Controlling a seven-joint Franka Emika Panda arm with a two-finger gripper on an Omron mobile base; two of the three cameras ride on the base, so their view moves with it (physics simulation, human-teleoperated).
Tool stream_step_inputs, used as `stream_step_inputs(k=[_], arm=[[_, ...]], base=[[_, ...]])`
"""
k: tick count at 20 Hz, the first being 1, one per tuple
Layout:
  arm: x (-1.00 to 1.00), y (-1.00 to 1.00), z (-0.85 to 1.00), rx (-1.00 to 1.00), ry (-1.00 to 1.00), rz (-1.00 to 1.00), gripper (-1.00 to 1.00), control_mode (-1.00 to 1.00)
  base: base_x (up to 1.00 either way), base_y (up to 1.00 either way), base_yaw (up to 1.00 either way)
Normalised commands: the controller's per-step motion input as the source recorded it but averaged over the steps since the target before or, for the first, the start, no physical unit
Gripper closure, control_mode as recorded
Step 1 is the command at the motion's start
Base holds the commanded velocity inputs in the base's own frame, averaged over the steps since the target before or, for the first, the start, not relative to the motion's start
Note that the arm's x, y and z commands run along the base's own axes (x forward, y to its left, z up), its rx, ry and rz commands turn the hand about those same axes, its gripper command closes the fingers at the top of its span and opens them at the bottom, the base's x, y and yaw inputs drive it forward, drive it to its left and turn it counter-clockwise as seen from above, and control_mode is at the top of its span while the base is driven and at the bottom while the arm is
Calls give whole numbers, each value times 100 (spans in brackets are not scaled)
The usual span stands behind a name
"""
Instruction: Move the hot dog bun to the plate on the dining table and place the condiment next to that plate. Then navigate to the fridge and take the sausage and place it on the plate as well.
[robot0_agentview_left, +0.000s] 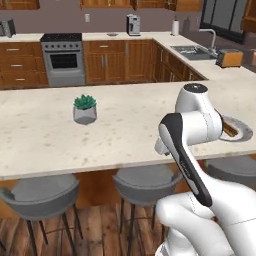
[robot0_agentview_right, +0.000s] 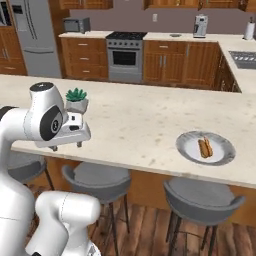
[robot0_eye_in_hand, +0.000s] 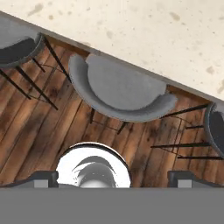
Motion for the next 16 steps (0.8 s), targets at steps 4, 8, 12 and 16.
stream_step_inputs(k=[4, 8, 12, 16], arm=[[0, 0, 0, 0, 0, 0, -100, 100], [0, 0, 0, 0, 0, 0, -100, 100], [0, 0, 0, 0, 0, 0, -100, 100], [0, 0, 0, 0, 0, 0, -100, 100]], base=[[0, 100, 0], [-1, 100, 0], [-14, 100, 0], [-31, 100, 0]])
